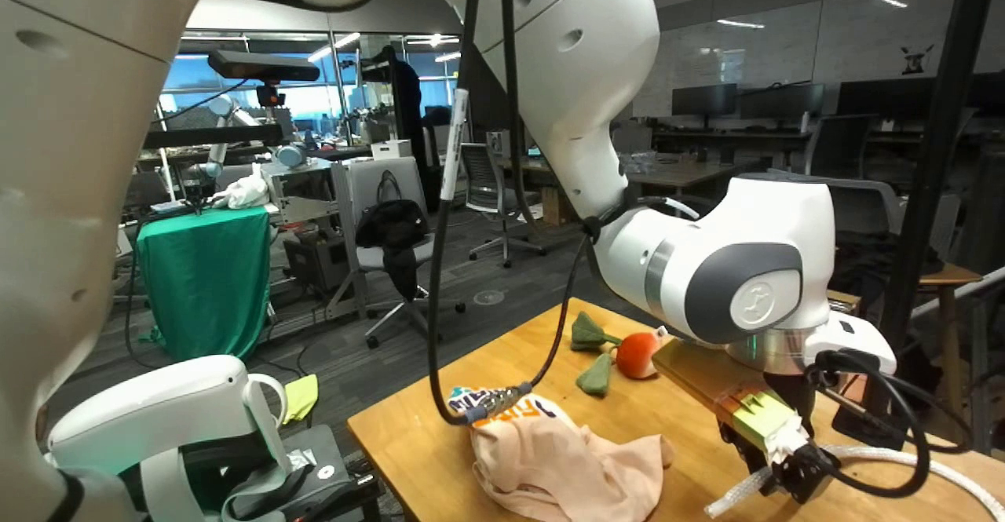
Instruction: Separate the things on the heap
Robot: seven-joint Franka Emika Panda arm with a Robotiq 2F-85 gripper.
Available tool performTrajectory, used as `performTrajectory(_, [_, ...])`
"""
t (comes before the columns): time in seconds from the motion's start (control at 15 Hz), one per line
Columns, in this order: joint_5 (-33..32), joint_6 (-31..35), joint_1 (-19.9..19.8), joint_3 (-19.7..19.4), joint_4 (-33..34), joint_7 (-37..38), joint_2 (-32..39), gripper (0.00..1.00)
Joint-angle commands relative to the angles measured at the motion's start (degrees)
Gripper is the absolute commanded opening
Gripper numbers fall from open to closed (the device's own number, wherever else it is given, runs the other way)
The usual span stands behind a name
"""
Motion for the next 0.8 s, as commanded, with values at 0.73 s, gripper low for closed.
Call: performTrajectory(0.73, [9.02, 4.83, -3.22, 2.61, 11.31, -1.67, -1.9, 0.03])
